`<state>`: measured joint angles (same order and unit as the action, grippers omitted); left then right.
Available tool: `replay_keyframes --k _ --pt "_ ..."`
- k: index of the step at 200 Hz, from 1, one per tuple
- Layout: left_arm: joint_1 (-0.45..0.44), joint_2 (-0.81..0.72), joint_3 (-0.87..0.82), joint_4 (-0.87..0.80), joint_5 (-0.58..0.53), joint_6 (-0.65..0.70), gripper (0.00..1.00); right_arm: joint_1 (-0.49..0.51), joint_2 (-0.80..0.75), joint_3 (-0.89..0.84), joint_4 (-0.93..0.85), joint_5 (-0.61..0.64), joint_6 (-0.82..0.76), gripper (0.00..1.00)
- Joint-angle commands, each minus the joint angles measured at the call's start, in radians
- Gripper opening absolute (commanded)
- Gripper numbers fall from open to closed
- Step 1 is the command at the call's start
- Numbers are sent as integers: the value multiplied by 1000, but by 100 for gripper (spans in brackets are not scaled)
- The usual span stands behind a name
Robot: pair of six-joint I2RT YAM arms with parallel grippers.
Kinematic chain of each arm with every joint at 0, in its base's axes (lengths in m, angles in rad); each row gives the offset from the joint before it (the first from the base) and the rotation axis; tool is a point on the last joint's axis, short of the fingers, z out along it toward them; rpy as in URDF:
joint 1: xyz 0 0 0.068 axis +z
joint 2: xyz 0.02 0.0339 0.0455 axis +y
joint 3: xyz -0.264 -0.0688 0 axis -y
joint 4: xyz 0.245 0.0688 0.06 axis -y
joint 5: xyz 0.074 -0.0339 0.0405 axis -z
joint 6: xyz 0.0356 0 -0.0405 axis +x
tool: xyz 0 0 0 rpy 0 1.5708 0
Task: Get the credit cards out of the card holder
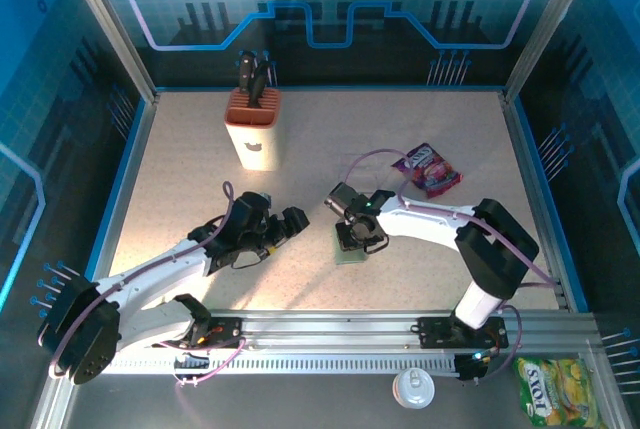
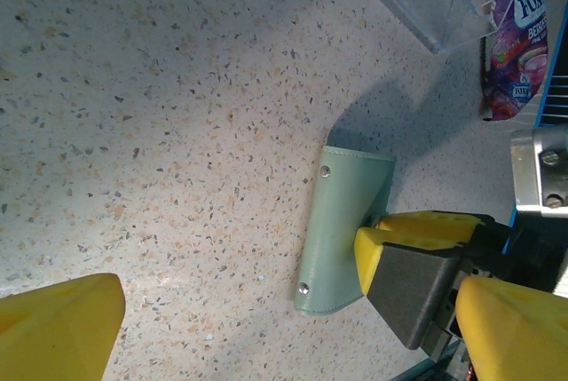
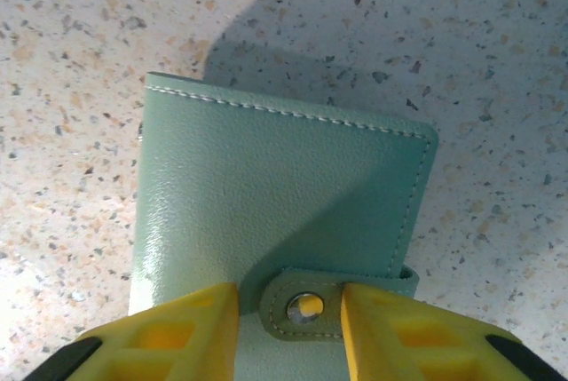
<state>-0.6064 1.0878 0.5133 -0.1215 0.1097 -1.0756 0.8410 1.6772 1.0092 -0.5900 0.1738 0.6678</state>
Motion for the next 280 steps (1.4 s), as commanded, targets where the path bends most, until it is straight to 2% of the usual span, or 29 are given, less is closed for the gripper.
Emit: replay_keyframes --k 1,56,98,134,167,200,245,280 --pt "-8 18 23 10 10 23 95 -16 30 16 1 -21 -7 34" --pt "-32 94 71 37 36 29 94 -23 -6 -37 55 -43 19 25" --pt "-86 189 125 91 57 25 81 -29 -33 -75 95 -60 35 21" --pt "-132 285 168 141 71 1 75 -47 -64 -119 137 -97 53 18" --pt "-153 354 154 266 94 -55 58 -62 -103 -178 178 -129 71 16" --pt "-165 406 156 317 104 -72 45 -79 -133 -219 214 -157 81 12" --pt "-176 471 173 368 128 -94 20 -91 -150 -239 232 -175 82 7" --pt "-178 513 176 374 133 -107 11 -96 -162 -250 249 -188 86 2"
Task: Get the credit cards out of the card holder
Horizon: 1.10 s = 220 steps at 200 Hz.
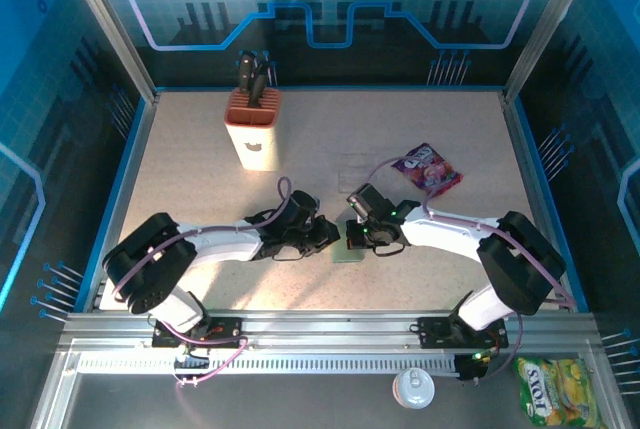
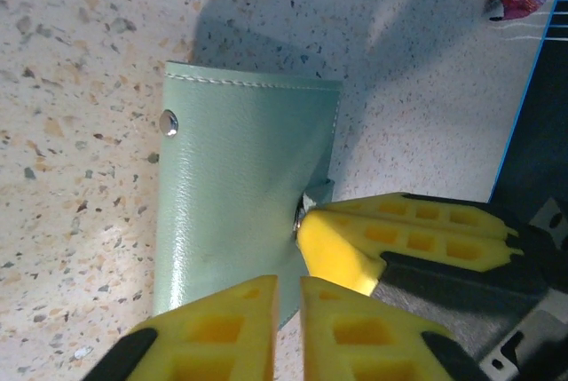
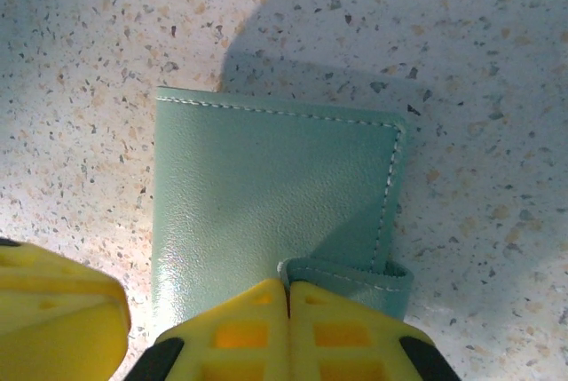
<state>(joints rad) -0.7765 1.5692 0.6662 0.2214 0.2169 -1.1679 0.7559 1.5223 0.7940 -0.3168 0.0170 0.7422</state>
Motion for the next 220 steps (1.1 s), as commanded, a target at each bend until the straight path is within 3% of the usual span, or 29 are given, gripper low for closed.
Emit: replay_keyframes --k 1,71,142,220 --pt "-8 33 23 30 26 -16 11 -11 -7 -35 -24 -32 11 1" --pt "-11 102 -34 74 14 -79 0 -11 -48 -44 -22 -42 12 0" --pt "-1 159 -117 86 -20 -155 0 -24 -101 -55 -56 -21 18 0" --pt "6 153 -158 21 -64 -180 0 -124 -138 -133 -75 -49 2 0"
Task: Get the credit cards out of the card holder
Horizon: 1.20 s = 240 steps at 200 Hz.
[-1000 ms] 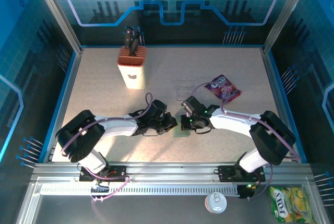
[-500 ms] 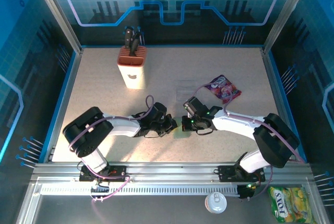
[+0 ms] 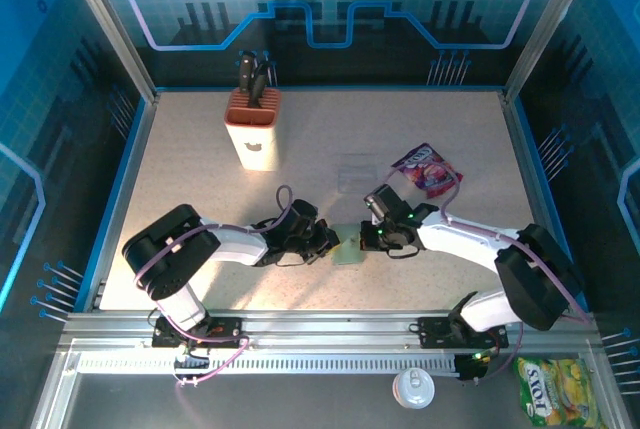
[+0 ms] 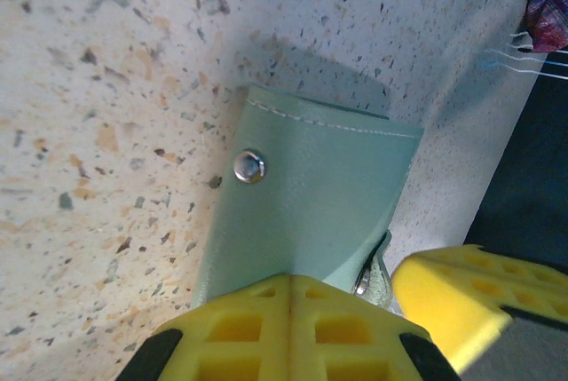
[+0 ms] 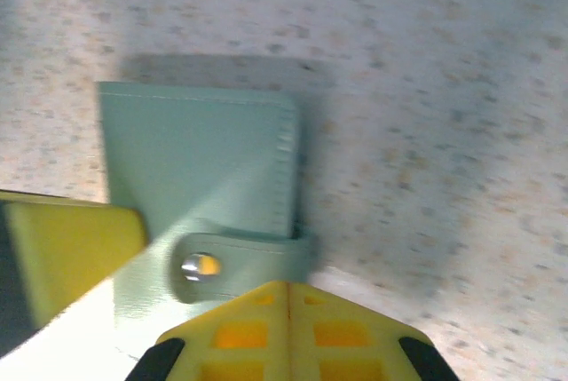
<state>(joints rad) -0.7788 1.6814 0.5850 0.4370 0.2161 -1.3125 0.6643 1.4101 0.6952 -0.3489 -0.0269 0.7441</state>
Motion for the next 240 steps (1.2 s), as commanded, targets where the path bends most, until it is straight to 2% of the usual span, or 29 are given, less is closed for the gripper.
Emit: replay_keyframes --k 1,53,85,129,180,240 --pt "9 39 -78 -194 -64 -35 0 -34 -28 -35 -43 -6 -1 0" --pt "10 46 -39 -161 -31 -12 0 -17 -85 4 -66 -31 -41 0" --pt "8 60 -24 -153 -22 -10 0 49 -17 95 -111 -25 -63 18" --pt "8 53 -32 -144 -17 -12 0 125 109 228 -188 37 -80 31" --pt "8 60 -37 -132 -14 -15 0 138 189 272 -201 64 -81 37" --pt "8 69 -41 -118 -6 -19 0 139 255 290 -191 58 -88 37"
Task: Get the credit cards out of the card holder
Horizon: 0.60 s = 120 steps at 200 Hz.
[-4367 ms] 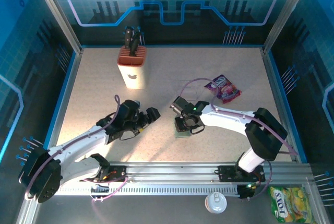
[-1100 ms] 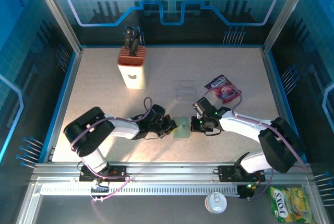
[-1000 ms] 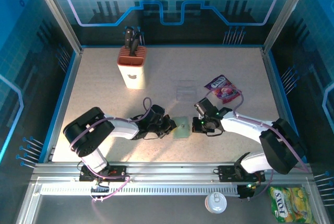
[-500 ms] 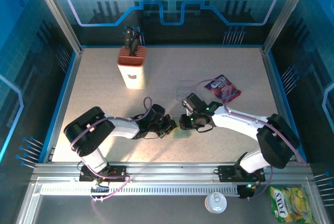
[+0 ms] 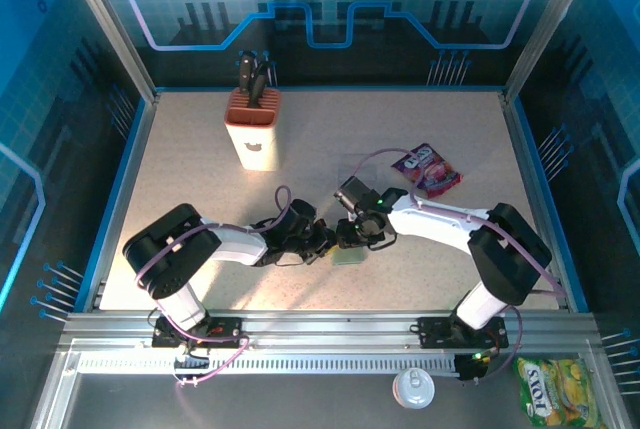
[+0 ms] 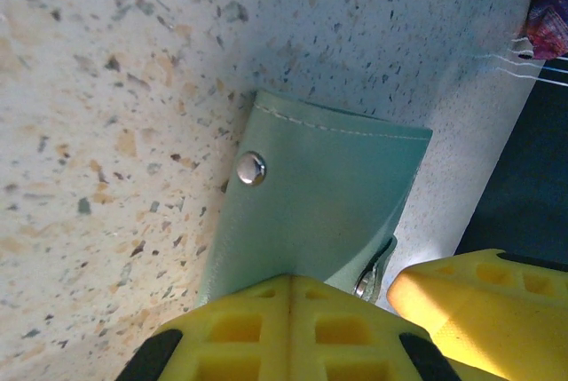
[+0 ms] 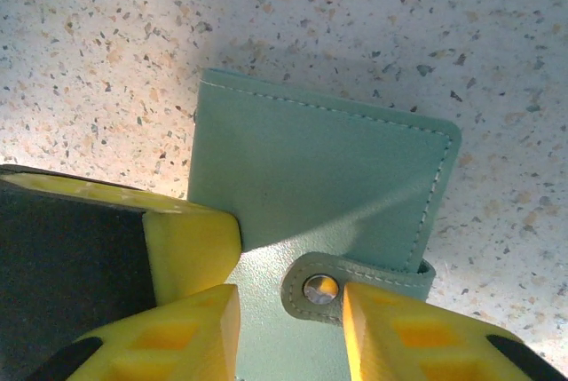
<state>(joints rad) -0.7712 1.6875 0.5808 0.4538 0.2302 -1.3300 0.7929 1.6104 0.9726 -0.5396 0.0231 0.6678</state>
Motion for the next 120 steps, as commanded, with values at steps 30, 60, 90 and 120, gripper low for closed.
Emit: replay_keyframes --k 30,60,90,120 --pt "1 61 -40 -134 -22 -3 0 10 80 8 -5 6 -8 32" --pt "1 62 -43 -129 -22 -6 0 10 83 -4 -11 12 -5 30" --pt "1 61 -45 -120 -22 -11 0 8 69 -14 -17 26 1 28" --pt "0 57 -45 -116 -23 -12 0 3 60 -20 -22 31 3 27"
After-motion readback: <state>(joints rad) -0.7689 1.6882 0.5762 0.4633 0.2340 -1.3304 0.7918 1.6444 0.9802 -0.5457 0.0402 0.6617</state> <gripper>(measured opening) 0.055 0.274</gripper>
